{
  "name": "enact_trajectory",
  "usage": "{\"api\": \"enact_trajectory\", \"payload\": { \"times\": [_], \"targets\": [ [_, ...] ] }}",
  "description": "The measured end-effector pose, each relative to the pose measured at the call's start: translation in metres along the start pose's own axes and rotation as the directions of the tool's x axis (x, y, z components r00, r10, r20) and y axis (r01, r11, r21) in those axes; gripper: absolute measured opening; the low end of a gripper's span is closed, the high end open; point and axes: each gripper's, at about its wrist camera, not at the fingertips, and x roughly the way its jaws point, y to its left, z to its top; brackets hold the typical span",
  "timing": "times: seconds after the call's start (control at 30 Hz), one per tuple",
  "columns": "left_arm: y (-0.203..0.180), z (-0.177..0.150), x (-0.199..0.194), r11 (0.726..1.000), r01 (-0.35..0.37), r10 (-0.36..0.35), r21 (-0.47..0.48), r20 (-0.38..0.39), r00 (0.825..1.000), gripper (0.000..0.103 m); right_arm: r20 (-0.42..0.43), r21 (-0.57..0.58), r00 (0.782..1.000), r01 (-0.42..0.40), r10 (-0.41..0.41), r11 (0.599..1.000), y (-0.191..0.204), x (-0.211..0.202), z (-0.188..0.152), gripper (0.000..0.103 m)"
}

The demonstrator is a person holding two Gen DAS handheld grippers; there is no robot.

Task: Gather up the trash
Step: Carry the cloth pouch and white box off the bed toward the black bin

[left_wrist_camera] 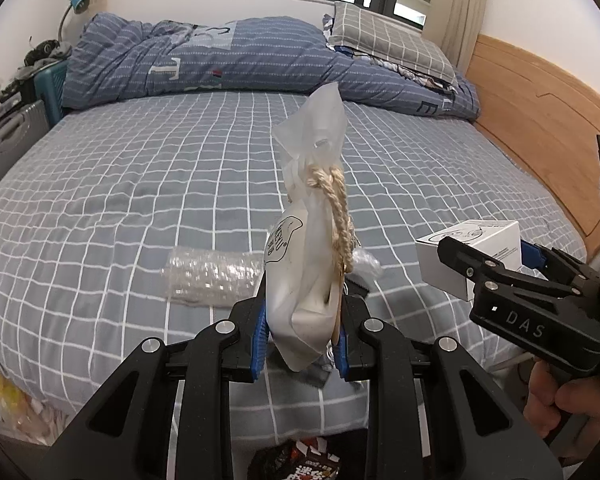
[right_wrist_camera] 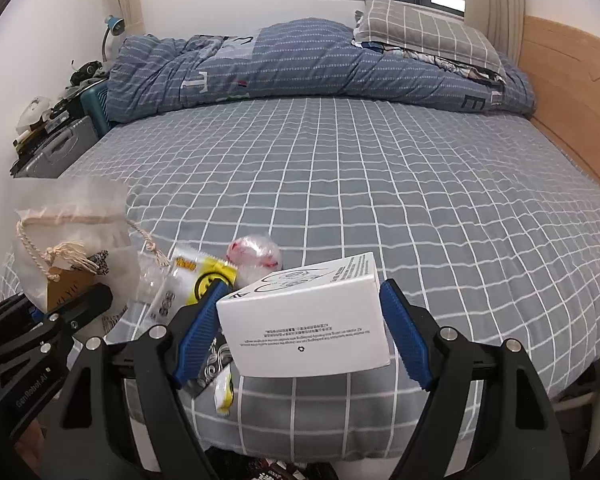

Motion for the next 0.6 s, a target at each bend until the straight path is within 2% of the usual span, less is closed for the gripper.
{"api": "enact_trajectory", "payload": {
  "times": [0.6],
  "targets": [
    [-0.014,-0.052,-0.044,1.0,0.027,-0.027,-0.011,-0.017,0.999,0.025,0.01,-0.014,1.0,-0.027,0.027,1.0,0.005,-0.054,-0.056,0.074]
  ]
}}
